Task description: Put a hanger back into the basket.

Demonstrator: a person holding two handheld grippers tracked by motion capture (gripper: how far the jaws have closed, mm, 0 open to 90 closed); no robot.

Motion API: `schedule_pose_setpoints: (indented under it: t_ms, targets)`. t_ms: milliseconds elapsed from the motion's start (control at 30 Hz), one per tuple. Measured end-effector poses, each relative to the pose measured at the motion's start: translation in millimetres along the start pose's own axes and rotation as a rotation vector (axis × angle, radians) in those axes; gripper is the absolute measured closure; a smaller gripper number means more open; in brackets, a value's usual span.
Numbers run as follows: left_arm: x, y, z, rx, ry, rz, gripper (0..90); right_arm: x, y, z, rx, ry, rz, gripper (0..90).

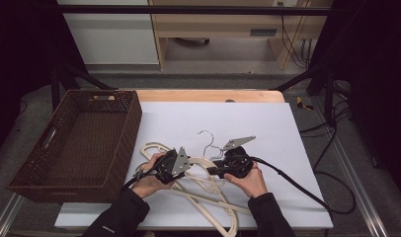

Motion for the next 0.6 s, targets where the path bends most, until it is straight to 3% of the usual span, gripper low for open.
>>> schedule_pose_setpoints:
  t_ms: [67, 133, 400, 467, 533, 600]
  targets:
    - [0.2, -0.6, 0.9, 0.011, -0.009, 0.002, 74.5, -0.2, -2.3, -1.3, -0.024, 0.004, -0.002, 77.5]
    - [-0.2, -2.5, 1.0, 0.025, -0.028, 0.012, 73.8, -0.8, -5.1, -2.4, -0.046, -0.003, 0.003, 79.4]
    - [-0.4, -32.9, -7.4, 0.061, -0.145, 0.060, 41.0, -1.7, -22.4, -12.1, -0.121, -0.021, 0.026, 85.2]
    - [1.2, -42.5, -8.1, 0.076, -0.165, 0.069, 35.8, -2.8, -29.7, -16.1, -0.133, -0.034, 0.053, 86.3]
    - [1.5, -51.7, -8.2, 0.086, -0.179, 0.090, 34.7, -4.0, -37.9, -20.1, -0.115, -0.053, 0.056, 86.3]
    - [-0.5, -58.9, -8.9, 0.091, -0.185, 0.107, 33.5, -4.4, -44.7, -23.6, -0.129, -0.065, 0.065, 86.4]
Point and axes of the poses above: each handheld gripper's, and its own axes: y roughly forward along the jaws, x roughly out of its underside, z roughly to its right, the point moved 2 cm from there along y, roughly forward along the jaws
